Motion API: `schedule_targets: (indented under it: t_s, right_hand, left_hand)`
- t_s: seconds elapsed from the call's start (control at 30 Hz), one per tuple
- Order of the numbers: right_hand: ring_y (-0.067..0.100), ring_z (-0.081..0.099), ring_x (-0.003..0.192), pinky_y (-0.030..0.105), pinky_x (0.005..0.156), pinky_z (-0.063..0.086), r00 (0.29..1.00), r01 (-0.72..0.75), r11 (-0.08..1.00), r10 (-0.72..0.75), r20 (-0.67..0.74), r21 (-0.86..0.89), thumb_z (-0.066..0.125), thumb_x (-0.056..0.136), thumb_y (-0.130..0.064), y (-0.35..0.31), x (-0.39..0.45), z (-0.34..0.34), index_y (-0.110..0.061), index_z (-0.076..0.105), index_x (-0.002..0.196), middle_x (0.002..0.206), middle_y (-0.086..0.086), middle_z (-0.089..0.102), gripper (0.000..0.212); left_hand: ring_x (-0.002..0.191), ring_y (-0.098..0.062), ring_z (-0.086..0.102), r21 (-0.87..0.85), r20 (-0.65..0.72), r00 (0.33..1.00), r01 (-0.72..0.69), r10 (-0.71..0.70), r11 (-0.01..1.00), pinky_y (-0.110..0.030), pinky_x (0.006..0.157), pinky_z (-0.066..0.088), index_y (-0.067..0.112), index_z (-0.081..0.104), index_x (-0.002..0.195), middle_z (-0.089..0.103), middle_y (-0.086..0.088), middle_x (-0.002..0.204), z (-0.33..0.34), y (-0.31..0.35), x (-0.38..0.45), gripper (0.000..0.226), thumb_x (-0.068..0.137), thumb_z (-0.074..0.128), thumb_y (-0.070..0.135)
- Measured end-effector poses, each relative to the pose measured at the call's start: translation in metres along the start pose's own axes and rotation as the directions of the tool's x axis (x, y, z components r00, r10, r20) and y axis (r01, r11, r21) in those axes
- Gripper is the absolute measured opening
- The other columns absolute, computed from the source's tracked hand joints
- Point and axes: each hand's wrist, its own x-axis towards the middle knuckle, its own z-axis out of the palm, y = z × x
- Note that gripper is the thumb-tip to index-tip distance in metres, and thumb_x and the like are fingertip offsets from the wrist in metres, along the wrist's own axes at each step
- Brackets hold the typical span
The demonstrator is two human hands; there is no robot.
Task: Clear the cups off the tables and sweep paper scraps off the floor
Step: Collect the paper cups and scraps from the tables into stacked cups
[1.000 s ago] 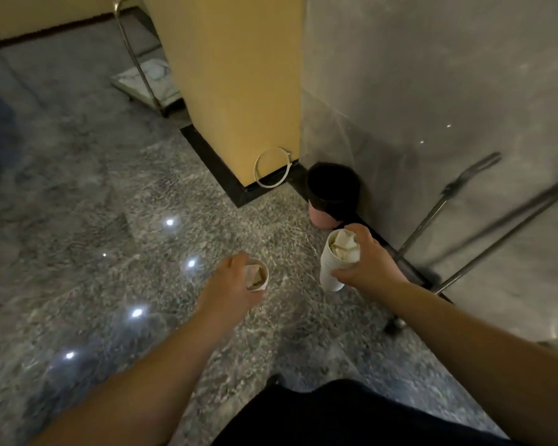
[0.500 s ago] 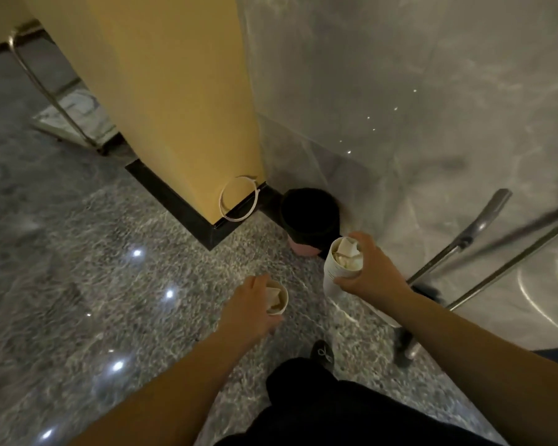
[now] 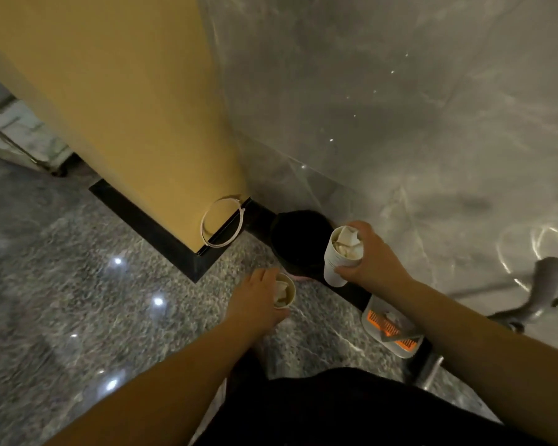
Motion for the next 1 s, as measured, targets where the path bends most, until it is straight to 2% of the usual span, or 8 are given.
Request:
schedule_targets:
  t_s: [0.1,0.27,0.43,0.57,0.73,0.87,1.0]
  right_hand:
    - [0.015,0.053,0.089,0.019,0.061,0.039,0.998,-0.057,0.998,0.057,-0.036,-0.005,0.081,0.062,-0.018,-0.001,0.035,0.01,-0.027,0.038,0.125,0.109,-0.003,0.052,0.076]
    - [0.023,0.055,0.104,0.035,0.081,0.047,0.978,-0.175,0.985,0.173,-0.117,-0.005,0.082,0.065,-0.022,-0.005,0.094,0.031,-0.023,0.036,0.132,0.122,0.005,0.052,0.082]
    - [0.025,0.056,0.106,0.031,0.08,0.043,0.931,-0.304,0.951,0.309,-0.192,0.056,0.082,0.067,-0.022,-0.006,0.135,0.058,-0.022,0.036,0.132,0.123,0.006,0.054,0.08]
    - [0.024,0.051,0.108,0.034,0.086,0.042,0.903,-0.378,0.923,0.385,-0.191,0.074,0.083,0.067,-0.025,0.012,0.15,0.084,-0.03,0.032,0.133,0.128,0.007,0.049,0.084]
    - [0.015,0.049,0.098,0.024,0.08,0.036,0.891,-0.405,0.908,0.417,-0.18,0.105,0.084,0.065,-0.023,0.052,0.176,0.12,-0.035,0.032,0.13,0.119,-0.001,0.046,0.084]
    - [0.013,0.047,0.096,0.008,0.072,0.031,0.875,-0.435,0.891,0.452,-0.174,0.126,0.083,0.064,-0.023,0.103,0.209,0.168,-0.035,0.034,0.132,0.12,-0.002,0.045,0.085]
    - [0.013,0.05,0.1,0.021,0.078,0.041,0.852,-0.468,0.857,0.502,-0.147,0.216,0.083,0.065,-0.022,0.162,0.242,0.227,-0.037,0.034,0.132,0.119,-0.005,0.044,0.085]
  left_hand:
    - [0.129,-0.027,0.039,0.02,0.047,0.998,-0.04,0.039,0.999,-0.04,0.101,0.041,0.022,0.034,0.142,0.038,-0.003,0.143,-0.018,-0.019,0.047,0.08,0.078,0.074,0.048]
    - [0.132,-0.028,0.038,0.075,0.131,0.98,-0.159,0.148,0.984,-0.043,0.104,0.04,0.022,0.028,0.147,0.037,-0.003,0.146,-0.056,-0.053,0.138,0.086,0.079,0.072,0.051]
    - [0.132,-0.033,0.037,0.14,0.186,0.955,-0.259,0.232,0.956,-0.042,0.103,0.036,0.018,0.022,0.152,0.033,-0.008,0.15,-0.086,-0.081,0.215,0.096,0.078,0.073,0.05]
    - [0.131,-0.036,0.039,0.114,0.219,0.944,-0.274,0.245,0.955,-0.046,0.103,0.038,0.017,0.025,0.152,0.033,-0.01,0.15,-0.086,-0.093,0.26,0.094,0.078,0.075,0.049]
    - [0.129,-0.035,0.041,0.003,0.251,0.941,-0.234,0.225,0.972,-0.046,0.101,0.041,0.014,0.029,0.148,0.032,-0.011,0.147,-0.048,-0.094,0.313,0.09,0.078,0.079,0.038]
    - [0.12,-0.036,0.047,-0.066,0.227,0.958,-0.167,0.178,0.984,-0.042,0.093,0.044,0.012,0.033,0.143,0.032,-0.013,0.143,0.01,-0.099,0.355,0.086,0.075,0.082,0.032]
    - [0.113,-0.035,0.053,-0.061,0.264,0.961,-0.074,0.087,0.995,-0.045,0.088,0.049,0.017,0.034,0.138,0.034,-0.01,0.142,0.079,-0.116,0.398,0.082,0.075,0.082,0.036]
